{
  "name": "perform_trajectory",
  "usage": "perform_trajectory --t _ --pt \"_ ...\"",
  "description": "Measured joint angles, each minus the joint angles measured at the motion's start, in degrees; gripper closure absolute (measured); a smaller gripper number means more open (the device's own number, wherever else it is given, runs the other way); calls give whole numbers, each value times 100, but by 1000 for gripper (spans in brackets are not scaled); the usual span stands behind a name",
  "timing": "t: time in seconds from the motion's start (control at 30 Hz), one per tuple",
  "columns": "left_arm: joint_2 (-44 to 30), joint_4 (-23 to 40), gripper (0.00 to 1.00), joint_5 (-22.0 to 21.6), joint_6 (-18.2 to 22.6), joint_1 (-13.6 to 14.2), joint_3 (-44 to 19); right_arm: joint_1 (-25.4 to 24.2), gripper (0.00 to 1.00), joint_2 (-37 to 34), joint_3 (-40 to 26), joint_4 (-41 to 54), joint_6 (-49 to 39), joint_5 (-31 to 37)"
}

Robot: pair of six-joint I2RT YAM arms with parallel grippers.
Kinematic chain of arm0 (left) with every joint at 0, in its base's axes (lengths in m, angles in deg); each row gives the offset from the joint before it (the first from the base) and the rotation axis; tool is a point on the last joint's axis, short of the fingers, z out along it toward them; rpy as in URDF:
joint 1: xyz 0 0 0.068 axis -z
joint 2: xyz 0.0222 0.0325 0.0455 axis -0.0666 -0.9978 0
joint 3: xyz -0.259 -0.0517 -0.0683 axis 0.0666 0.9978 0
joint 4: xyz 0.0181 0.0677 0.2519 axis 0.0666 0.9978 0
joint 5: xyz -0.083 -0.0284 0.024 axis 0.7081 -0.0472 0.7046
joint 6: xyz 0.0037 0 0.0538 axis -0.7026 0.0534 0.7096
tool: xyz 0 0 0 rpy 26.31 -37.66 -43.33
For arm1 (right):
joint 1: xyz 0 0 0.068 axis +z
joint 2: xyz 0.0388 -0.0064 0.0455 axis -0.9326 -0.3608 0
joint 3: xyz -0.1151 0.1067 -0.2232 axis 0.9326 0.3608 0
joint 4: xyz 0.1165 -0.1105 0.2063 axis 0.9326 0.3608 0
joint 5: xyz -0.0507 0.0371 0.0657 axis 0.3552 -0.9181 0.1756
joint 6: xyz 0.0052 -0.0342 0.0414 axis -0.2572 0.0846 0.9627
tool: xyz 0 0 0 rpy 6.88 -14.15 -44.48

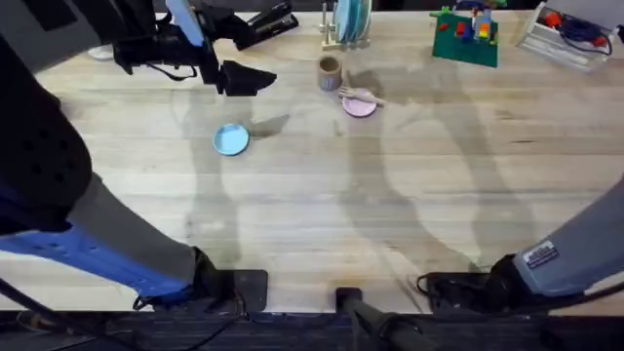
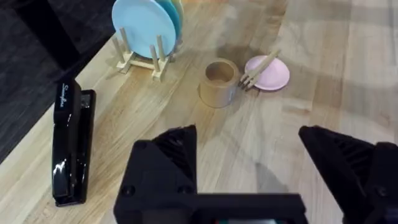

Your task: Pick up a utensil and set it on the pink plate, then put the other utensil in the container.

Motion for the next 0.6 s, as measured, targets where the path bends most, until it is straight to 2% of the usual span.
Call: perform_trajectory --t 0.2,0.6 --pt "0 0 8 0 0 0 0 -7 973 -333 0 -698 -177 -671" --pt "0 -2 8 0 0 0 0 -11 973 -945 0 -1319 -1012 -1455"
